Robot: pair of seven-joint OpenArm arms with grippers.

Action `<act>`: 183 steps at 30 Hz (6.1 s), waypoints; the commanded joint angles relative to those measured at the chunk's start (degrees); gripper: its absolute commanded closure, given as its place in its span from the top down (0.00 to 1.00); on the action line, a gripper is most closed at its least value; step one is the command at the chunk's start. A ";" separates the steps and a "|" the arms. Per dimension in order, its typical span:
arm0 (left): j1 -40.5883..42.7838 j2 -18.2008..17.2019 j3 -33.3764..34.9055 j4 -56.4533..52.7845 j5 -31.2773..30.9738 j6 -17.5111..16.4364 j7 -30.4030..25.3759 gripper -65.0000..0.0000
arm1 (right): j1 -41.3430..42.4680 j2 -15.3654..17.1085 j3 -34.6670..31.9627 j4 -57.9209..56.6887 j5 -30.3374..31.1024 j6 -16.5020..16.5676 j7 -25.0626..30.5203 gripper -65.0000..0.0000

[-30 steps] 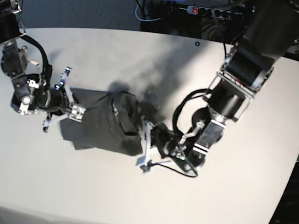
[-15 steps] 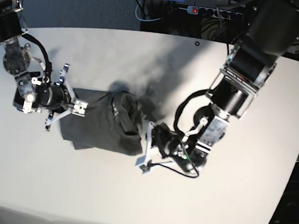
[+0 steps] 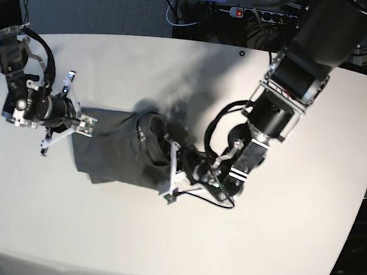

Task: Fold the T-shirt properly
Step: 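Hold the bundle with both grippers and pull the right gripper outward, stretching it, then release the bundle with the right gripper and lift it away, then press the left gripper onto the bundle's collar end and flatten it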

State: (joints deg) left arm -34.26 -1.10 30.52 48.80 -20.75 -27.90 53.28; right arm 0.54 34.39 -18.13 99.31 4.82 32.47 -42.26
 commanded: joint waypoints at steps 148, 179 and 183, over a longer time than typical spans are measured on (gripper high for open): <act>-8.60 7.65 38.44 2.15 16.05 -12.10 11.73 0.03 | -13.77 -15.80 6.66 6.32 -25.43 7.31 7.23 0.00; -8.24 10.10 1.43 -14.91 20.27 2.10 -22.81 0.03 | -16.40 -15.62 6.57 8.34 -25.52 7.31 7.14 0.00; -8.24 10.10 -5.51 -14.91 20.27 9.31 -26.51 0.03 | -17.55 -15.53 6.57 9.13 -25.61 7.31 7.14 0.00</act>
State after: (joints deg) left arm -40.21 8.58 24.93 32.99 -0.32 -18.55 27.59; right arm -16.97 18.26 -11.75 107.39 -20.69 39.51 -35.57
